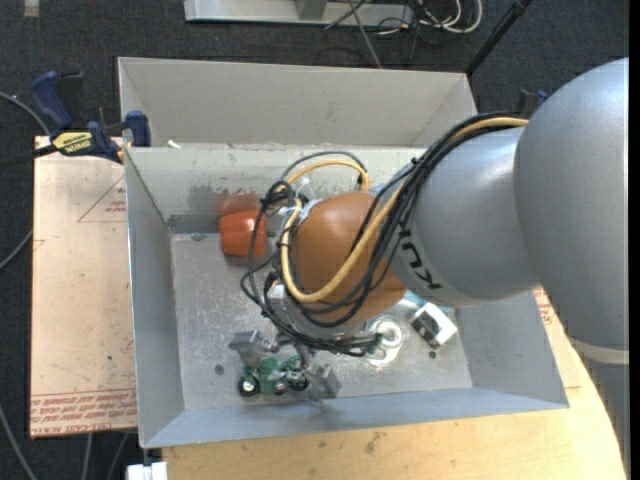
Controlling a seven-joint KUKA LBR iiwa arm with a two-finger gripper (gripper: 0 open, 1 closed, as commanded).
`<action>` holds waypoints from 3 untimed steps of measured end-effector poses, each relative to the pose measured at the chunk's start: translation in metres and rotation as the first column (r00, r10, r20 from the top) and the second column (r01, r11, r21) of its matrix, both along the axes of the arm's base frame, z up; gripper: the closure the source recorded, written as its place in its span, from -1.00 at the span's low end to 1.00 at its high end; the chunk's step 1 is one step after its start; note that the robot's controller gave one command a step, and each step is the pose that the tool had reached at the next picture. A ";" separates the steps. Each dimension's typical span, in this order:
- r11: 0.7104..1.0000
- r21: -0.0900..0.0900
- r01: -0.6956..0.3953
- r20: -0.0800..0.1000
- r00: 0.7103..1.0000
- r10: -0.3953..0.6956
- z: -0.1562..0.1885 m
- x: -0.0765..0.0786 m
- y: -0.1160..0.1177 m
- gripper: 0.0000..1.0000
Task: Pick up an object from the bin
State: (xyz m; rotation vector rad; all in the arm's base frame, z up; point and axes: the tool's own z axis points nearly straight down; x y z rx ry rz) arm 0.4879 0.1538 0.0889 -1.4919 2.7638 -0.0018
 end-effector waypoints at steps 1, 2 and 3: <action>0.956 0.003 -0.292 0.002 0.956 0.292 -0.017 0.004 0.014 1.00; 0.956 0.004 -0.292 0.002 0.956 0.292 -0.017 0.004 0.014 1.00; 0.954 0.002 -0.300 -0.007 0.954 0.300 0.029 0.008 0.031 1.00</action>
Offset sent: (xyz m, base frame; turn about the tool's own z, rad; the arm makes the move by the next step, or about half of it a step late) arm 0.0000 0.0000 0.0000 0.0000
